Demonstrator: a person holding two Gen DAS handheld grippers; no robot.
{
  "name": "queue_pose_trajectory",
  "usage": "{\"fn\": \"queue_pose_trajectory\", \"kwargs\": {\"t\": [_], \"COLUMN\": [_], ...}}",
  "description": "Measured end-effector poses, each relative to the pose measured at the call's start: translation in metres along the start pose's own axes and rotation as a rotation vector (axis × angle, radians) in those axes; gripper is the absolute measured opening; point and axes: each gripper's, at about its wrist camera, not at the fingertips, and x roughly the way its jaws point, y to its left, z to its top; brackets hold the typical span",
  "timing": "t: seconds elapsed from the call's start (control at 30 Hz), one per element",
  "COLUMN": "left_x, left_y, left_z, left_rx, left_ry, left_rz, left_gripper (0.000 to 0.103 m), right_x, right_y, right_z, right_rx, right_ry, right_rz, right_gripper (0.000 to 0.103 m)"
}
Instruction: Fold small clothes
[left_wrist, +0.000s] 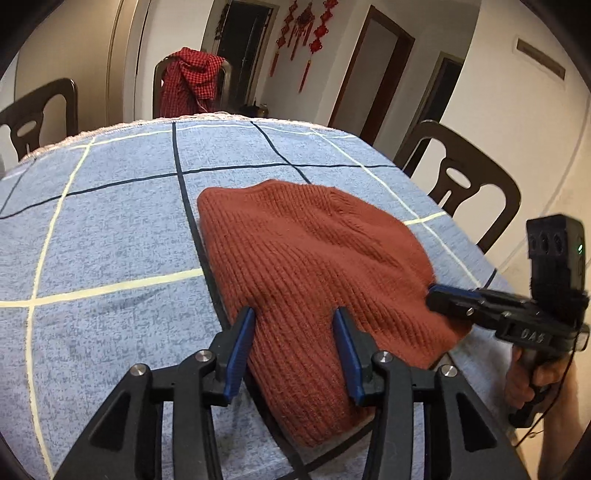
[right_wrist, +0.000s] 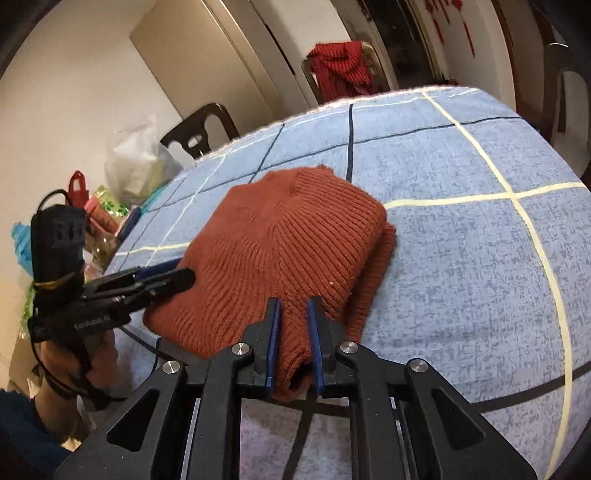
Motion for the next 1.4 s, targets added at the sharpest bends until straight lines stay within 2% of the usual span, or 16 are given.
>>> {"fn": "queue_pose_trajectory", "kwargs": {"t": [0.13,0.3,0.37,0.43,0.47,0.53,0.63,0.77,0.83,0.9,0.97,1.07,1.13,1.23,1.4], "left_x": [-0.004,-0.003,0.004,0.017,0.022,0.028,0.027,0.003,-0.014,-0.031,-0.04,-0.036,-0.03,-0.027,-0.021], "left_y": [0.004,0.002,0.001,0.0,0.001,0.002,0.003,0.0,-0.002,-0.006,-0.009,-0.014,-0.014,-0.01,-0.012], "left_z": [0.005,0.021,0.027,0.027,0.025,0.022,0.023,0.017,0.011,0.003,-0.006,-0.019,-0.024,-0.024,-0.026], "left_rx": [-0.029,-0.024,-0.019,-0.01,-0.007,-0.003,-0.011,-0.002,0.002,0.016,0.025,0.041,0.048,0.028,0.034], "left_ry": [0.012,-0.019,-0.025,0.006,0.018,0.018,0.024,-0.001,-0.018,-0.038,-0.04,-0.004,0.008,0.006,0.0], "left_rz": [-0.014,0.009,0.024,0.042,0.042,0.054,0.045,0.03,-0.006,-0.023,-0.034,-0.014,0.004,-0.005,0.021], "left_gripper": [0.048,0.048,0.048,0.048,0.048,0.054,0.053,0.051,0.044,0.043,0.037,0.034,0.034,0.035,0.036], "right_x": [-0.005,-0.009,0.003,0.019,0.028,0.032,0.026,0.0,-0.017,-0.031,-0.033,-0.023,-0.015,-0.015,-0.012], "right_y": [0.003,0.005,-0.003,-0.014,-0.021,-0.03,-0.029,-0.009,0.007,0.024,0.036,0.033,0.024,0.019,0.021], "right_z": [0.007,0.035,0.044,0.047,0.047,0.044,0.045,0.038,0.032,0.02,0.01,-0.004,-0.01,-0.011,-0.012], "right_rx": [-0.001,0.023,0.04,0.066,0.07,0.086,0.077,0.021,-0.029,-0.091,-0.114,-0.128,-0.107,-0.095,-0.105], "right_ry": [0.007,-0.075,-0.07,-0.033,-0.009,-0.031,-0.024,-0.042,-0.056,-0.056,-0.038,0.012,0.037,0.019,0.019], "right_rz": [-0.031,-0.058,-0.094,-0.143,-0.155,-0.131,-0.148,-0.154,-0.117,-0.1,-0.079,-0.11,-0.132,-0.129,-0.142], "right_gripper": [0.014,0.015,0.015,0.015,0.015,0.015,0.015,0.015,0.015,0.015,0.015,0.015,0.01,0.006,0.006]}}
